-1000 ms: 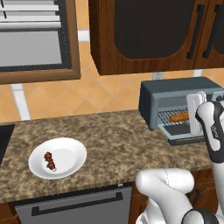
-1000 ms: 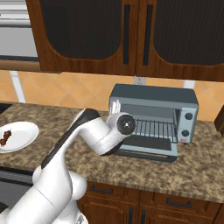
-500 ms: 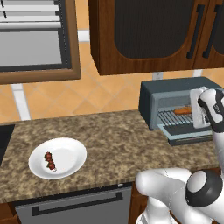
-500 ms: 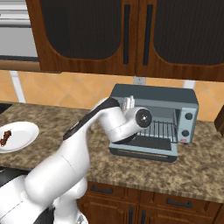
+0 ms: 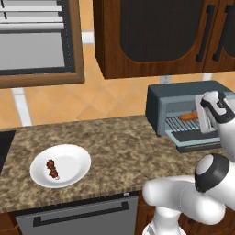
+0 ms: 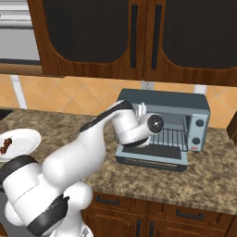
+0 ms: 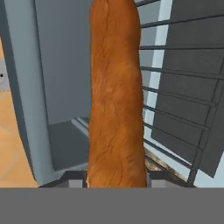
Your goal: Pick up the kebab skewer and baguette bread, and place them inside the toaster oven. Close the toaster oven door and start by setting the timer.
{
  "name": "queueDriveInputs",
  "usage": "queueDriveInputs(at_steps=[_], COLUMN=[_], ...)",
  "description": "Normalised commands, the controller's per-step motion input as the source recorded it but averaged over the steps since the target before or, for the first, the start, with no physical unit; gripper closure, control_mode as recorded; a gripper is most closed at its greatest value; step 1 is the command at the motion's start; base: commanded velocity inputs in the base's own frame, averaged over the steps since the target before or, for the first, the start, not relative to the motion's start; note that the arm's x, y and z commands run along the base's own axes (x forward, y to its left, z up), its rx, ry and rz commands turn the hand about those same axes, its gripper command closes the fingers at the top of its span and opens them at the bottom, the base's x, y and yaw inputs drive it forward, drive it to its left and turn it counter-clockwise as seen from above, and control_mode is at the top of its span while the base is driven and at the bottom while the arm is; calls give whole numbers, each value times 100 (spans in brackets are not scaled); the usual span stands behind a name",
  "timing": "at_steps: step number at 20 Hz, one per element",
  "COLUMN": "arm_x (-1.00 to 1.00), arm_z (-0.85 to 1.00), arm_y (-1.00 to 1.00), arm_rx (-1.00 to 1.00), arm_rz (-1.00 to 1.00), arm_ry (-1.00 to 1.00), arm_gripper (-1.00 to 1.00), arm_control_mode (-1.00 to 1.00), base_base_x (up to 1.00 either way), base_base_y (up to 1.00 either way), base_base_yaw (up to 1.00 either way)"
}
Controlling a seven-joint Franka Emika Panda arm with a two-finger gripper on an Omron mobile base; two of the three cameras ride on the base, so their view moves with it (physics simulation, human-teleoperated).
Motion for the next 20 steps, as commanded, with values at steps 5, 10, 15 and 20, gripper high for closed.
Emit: queueDriveInputs(at_steps=[5, 10, 15, 20], arm_x=[39, 31, 16, 27], arm_z=[-24, -23, -23, -11], arm_y=[-29, -9, -4, 0], arm_rx=[0, 0, -1, -4], arm_rz=[0, 0, 0, 0], arm_ry=[0, 0, 0, 0], arm_gripper=[100, 100, 100, 100], arm_control_mode=[-100, -100, -100, -100], base_base_x=[0, 0, 0, 0], base_base_y=[0, 0, 0, 0], base_base_yaw=[0, 0, 0, 0])
